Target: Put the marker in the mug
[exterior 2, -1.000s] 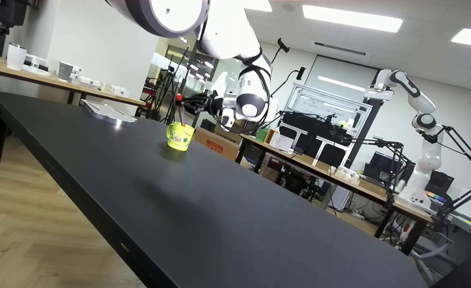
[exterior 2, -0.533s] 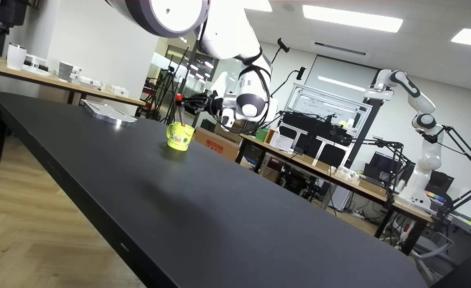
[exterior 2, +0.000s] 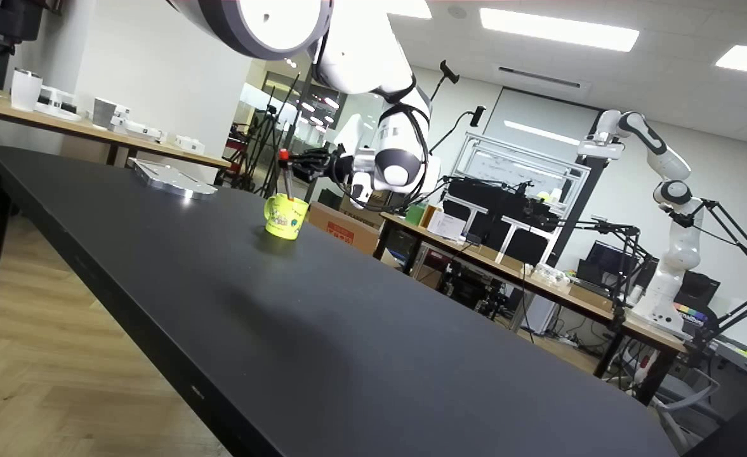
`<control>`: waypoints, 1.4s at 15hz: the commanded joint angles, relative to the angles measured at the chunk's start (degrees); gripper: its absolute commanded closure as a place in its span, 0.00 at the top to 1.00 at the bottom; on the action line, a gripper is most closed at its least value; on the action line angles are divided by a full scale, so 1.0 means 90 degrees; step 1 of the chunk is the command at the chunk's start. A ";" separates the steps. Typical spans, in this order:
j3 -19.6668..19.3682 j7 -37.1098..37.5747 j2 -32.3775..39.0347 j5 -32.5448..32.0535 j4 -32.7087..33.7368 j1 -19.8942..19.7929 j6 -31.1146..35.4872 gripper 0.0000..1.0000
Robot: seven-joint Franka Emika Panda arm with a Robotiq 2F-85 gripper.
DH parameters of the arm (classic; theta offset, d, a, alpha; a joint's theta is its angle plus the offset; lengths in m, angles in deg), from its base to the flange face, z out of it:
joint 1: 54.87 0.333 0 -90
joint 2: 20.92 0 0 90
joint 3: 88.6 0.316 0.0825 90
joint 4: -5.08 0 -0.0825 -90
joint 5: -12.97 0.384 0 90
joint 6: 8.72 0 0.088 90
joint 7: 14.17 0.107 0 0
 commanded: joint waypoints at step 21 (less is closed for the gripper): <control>0.0105 -0.0130 0.0554 0.0066 0.0412 -0.0008 0.0391 0.05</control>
